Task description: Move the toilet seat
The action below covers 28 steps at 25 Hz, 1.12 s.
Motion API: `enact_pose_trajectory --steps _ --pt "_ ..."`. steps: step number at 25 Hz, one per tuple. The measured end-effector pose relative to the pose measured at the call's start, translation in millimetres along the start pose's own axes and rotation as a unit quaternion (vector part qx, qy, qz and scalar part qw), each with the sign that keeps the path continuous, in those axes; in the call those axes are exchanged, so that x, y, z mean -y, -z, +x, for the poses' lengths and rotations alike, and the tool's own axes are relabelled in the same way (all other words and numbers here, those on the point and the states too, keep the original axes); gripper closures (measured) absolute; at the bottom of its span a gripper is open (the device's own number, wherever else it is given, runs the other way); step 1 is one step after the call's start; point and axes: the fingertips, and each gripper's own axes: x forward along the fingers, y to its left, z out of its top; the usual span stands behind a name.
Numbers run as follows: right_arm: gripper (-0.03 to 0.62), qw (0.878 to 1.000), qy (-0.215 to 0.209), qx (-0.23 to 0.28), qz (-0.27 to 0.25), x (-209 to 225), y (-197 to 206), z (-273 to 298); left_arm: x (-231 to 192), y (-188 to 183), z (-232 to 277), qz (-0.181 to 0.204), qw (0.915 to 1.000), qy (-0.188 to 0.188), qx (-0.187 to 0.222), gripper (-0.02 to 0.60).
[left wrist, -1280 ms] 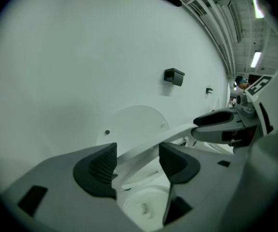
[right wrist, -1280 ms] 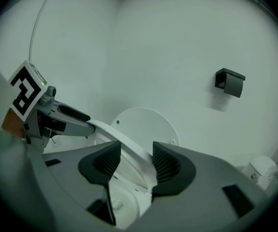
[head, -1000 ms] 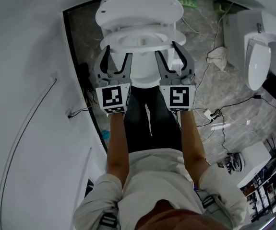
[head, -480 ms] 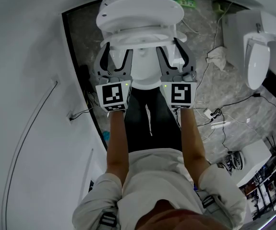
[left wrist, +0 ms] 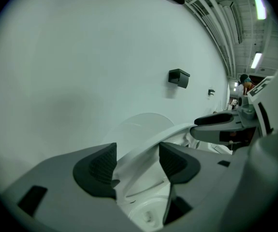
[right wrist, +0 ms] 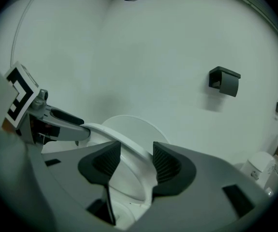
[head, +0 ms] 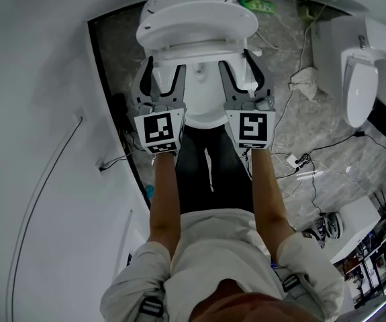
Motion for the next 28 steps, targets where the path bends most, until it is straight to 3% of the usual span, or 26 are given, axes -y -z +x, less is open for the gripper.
enact_pose_trajectory --steps 28 --pt "0.376 0.999 0.029 0.011 0.005 21 -15 52 -24 -21 47 -0.001 0.9999 -0.005 0.009 0.29"
